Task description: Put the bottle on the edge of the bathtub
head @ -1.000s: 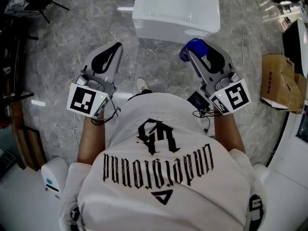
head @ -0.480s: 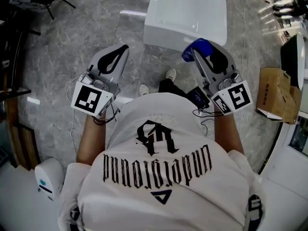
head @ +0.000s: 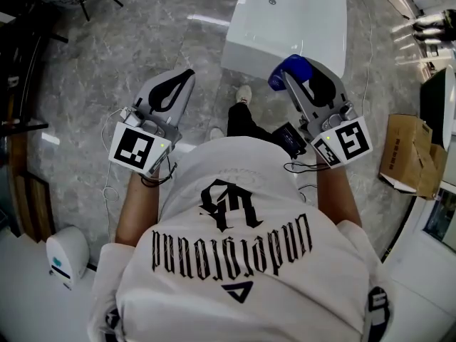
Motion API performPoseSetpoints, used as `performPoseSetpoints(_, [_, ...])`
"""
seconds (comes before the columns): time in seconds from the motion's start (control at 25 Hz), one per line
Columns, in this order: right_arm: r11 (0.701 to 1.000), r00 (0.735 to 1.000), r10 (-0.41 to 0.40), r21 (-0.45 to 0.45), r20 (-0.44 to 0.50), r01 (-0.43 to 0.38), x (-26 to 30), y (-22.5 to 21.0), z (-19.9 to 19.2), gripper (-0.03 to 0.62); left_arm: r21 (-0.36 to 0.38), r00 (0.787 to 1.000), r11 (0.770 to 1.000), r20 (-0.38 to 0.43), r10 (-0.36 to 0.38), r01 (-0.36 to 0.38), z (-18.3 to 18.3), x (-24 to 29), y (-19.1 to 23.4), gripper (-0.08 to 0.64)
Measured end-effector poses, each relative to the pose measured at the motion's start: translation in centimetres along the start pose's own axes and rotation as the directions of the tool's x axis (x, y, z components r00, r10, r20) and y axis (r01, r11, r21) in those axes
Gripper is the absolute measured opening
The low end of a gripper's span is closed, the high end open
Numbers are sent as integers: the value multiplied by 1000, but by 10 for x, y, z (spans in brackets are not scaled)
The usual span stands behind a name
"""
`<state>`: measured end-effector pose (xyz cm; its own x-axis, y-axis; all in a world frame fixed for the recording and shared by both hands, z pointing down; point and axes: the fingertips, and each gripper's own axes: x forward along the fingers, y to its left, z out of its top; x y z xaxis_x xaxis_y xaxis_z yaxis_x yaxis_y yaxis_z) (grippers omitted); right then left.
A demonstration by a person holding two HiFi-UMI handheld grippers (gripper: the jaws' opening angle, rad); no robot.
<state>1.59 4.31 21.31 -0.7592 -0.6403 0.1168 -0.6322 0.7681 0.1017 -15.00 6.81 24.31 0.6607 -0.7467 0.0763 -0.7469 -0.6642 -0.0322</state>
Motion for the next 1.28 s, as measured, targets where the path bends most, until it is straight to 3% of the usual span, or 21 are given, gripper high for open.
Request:
performPoseSetpoints(0.48, [999,999,38,9,1,-38,45,-41,-14,153,10,999,1000,-45,26,-25,-7,36,31,15])
performPoseSetpoints(0.88, [997,996,82,-3,-25,-82,87,-103,-30,153,-10,996,999,-80,51,-52,-17,101,62,15])
performPoseSetpoints(1.28, [990,987,138,46,-77,-135,145,-176,-63,153,-70,984,995,-172,54,-67,-43,175,100,15])
